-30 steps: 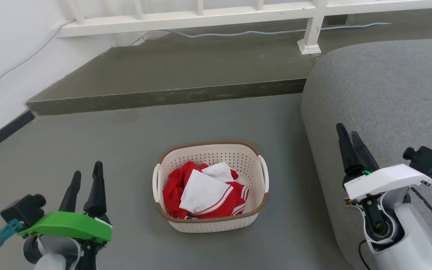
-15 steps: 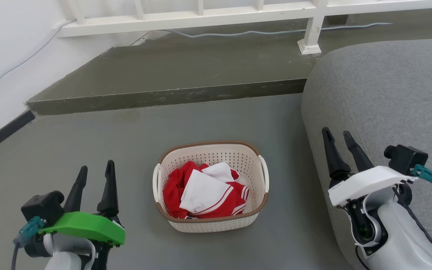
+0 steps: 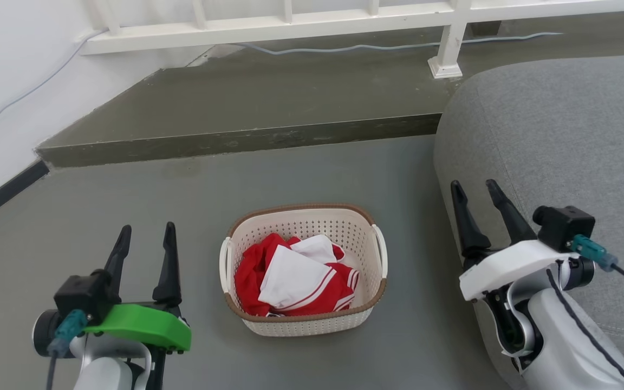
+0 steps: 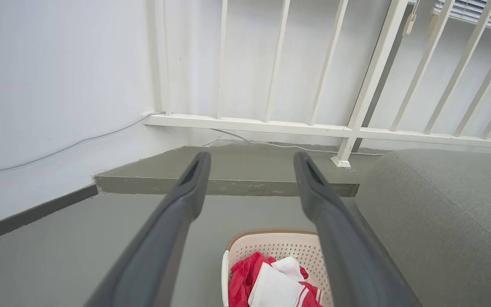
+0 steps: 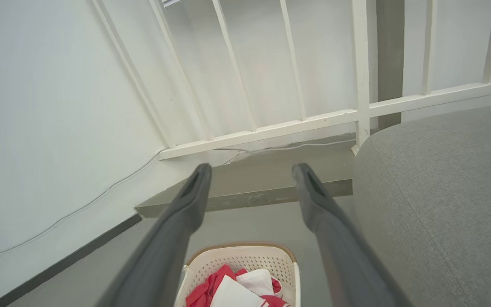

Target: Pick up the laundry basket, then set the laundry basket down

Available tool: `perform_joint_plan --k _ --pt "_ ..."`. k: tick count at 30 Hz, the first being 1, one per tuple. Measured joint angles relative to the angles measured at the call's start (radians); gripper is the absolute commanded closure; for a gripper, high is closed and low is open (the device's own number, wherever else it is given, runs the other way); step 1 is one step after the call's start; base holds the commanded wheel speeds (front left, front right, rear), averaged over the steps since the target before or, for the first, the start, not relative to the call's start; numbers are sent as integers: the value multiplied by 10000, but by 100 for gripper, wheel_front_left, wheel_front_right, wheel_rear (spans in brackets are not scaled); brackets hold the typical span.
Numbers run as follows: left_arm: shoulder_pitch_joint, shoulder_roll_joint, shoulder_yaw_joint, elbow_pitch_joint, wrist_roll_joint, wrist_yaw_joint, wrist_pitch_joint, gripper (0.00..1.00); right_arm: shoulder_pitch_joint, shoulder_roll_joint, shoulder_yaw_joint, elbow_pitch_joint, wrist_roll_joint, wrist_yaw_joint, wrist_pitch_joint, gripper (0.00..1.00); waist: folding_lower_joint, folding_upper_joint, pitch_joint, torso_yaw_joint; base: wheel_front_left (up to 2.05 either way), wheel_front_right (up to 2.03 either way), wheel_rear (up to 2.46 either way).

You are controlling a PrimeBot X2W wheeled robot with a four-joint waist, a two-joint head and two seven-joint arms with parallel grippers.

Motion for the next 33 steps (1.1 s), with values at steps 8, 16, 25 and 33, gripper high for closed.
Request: perform_joint_plan --k 8,16,25,33 --pt "-4 -19 -86 -13 723 38 -199 0 -84 -4 157 73 -673 -90 -201 0 0 0 -62 -1 0 0 0" --pt "-4 -67 -63 -10 731 36 -199 0 -84 2 132 125 -690 -92 -203 0 0 0 -94 -4 0 0 0" --pt "-4 -107 -19 -4 734 -19 -199 0 -83 44 92 150 -759 -84 -203 0 0 0 -84 -20 0 0 0" --pt "-6 -190 113 -48 746 -48 -199 0 -83 96 23 119 -765 -84 -203 0 0 0 152 -41 0 0 0"
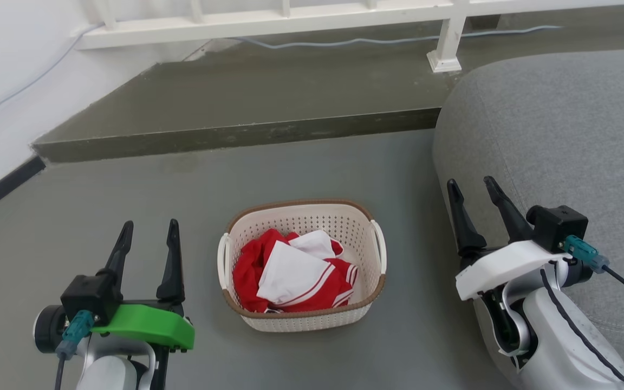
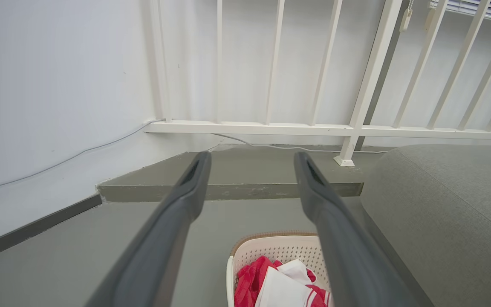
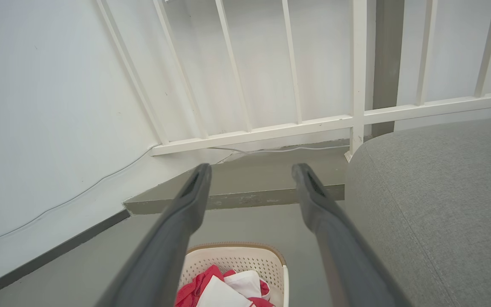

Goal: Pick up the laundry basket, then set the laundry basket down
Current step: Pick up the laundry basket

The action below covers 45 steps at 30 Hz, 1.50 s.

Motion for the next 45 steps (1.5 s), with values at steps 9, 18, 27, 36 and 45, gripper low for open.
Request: perform_joint_plan --k 9,18,27,36,45 --pt "-192 -58 77 -144 -40 -12 0 0 -66 77 -132 -94 -12 0 0 0 0 0 381 -44 0 0 0" --pt "-310 -75 96 -203 -44 -12 0 0 -271 113 -219 -222 -46 0 0 0 0 0 1012 -104 0 0 0" --pt "-884 -98 96 -324 -48 -59 0 0 -775 117 -242 -385 -88 2 0 0 0 0 1928 -180 0 0 0" --pt "-1454 -102 111 -295 -48 -148 -2 0 -1290 176 -259 -443 -174 4 0 0 0 0 2974 -313 0 0 0" --pt "-2182 -82 176 -230 -46 -192 -2 0 -1999 228 -339 -349 -174 4 -2 0 0 0 4117 -447 0 0 0"
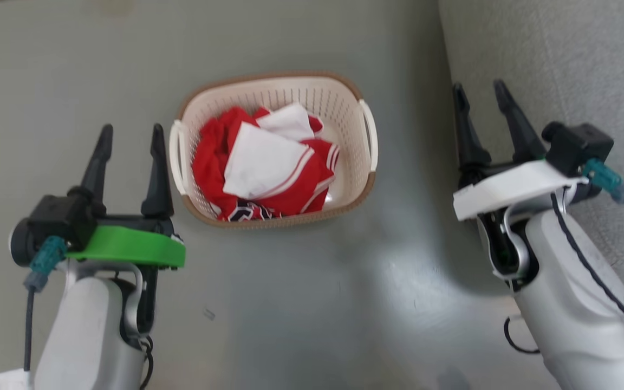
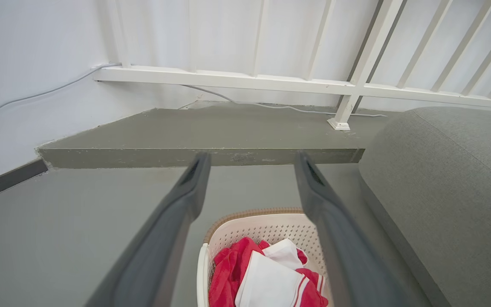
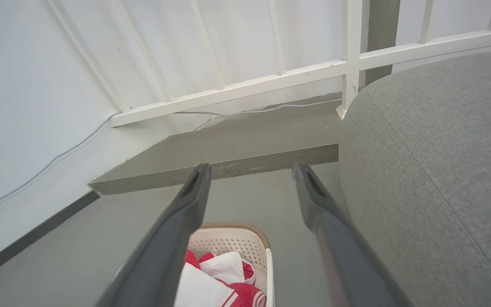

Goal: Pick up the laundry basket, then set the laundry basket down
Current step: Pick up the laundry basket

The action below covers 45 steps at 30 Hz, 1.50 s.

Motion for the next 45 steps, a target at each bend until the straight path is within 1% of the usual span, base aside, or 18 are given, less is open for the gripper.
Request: perform_joint_plan --k 3,9,11,17,23,32,35,36,45 --pt "-292 15 75 127 -2 -4 0 0 -409 67 8 58 -6 13 0 0 0 0 527 -53 0 0 0" --pt "-755 79 157 353 -17 -163 0 0 -893 142 -10 232 -71 31 -13 0 0 0 1293 -137 0 0 0" --pt "-964 107 165 468 -46 -178 0 0 -1085 163 -8 343 -73 100 -15 0 0 0 1541 -160 0 0 0" --pt "-1572 178 180 813 -86 -249 8 0 -1651 217 -6 738 -79 132 -40 0 0 0 2268 -205 0 0 0" --pt "-2089 192 318 1450 -291 -261 127 0 -2265 261 40 1352 -79 211 -42 0 1 0 2943 -203 0 0 0" --pt "-3110 305 533 2640 -347 -261 424 0 -3314 324 226 2429 -77 453 -40 0 1 0 3808 -133 0 0 0" --pt "-3408 293 564 3024 -550 -339 589 0 -3605 366 311 2796 -77 485 -38 0 1 0 4053 -88 0 0 0" --pt "-3503 286 566 3172 -610 -341 619 0 -3698 384 324 2926 -77 545 -36 0 1 0 4130 -72 0 0 0" --pt "-4352 278 610 4123 -711 -437 761 0 -4366 416 420 4000 -56 644 50 0 1 0 4676 74 0 0 0"
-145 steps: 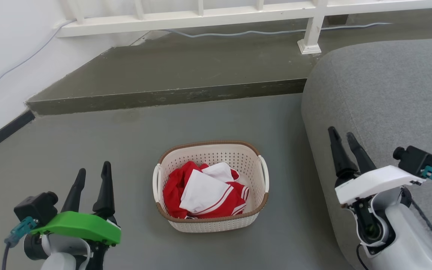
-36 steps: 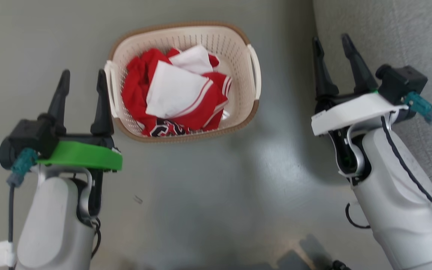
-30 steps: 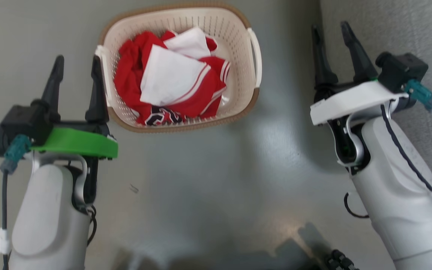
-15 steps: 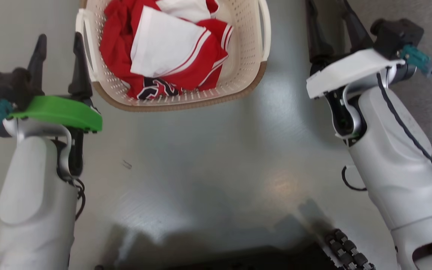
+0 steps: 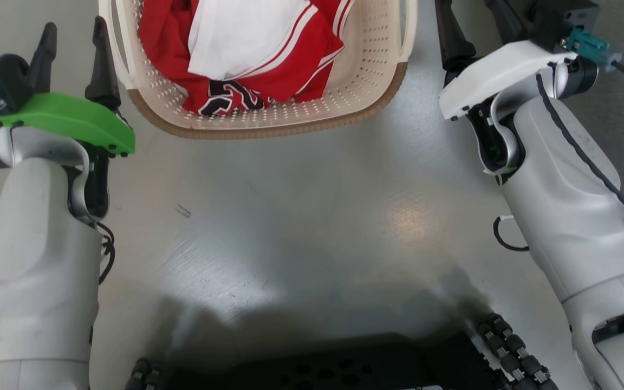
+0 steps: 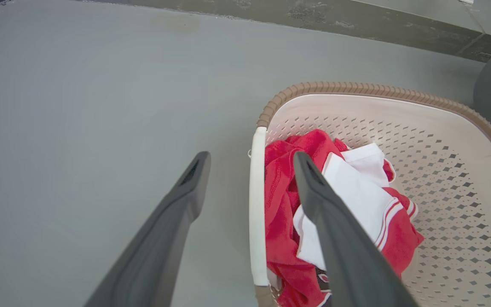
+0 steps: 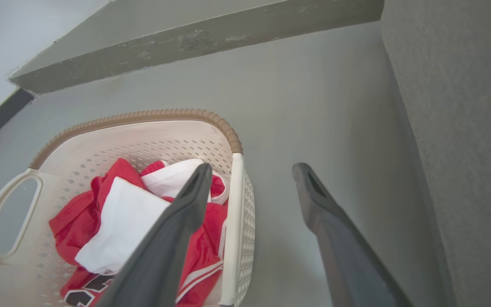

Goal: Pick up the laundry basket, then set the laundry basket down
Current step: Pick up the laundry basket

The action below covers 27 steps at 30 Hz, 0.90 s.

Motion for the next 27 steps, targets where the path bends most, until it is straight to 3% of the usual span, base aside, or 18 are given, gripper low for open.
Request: perform_joint_plan --k 13,27 --pt "-1303 -59 -199 1337 -245 -251 314 0 -1139 65 276 1605 391 251 274 0 0 0 792 181 0 0 0" --pt "-2353 -265 -541 2623 -347 -416 606 0 -1986 84 959 2186 1312 602 257 0 -1 0 1483 345 0 0 0"
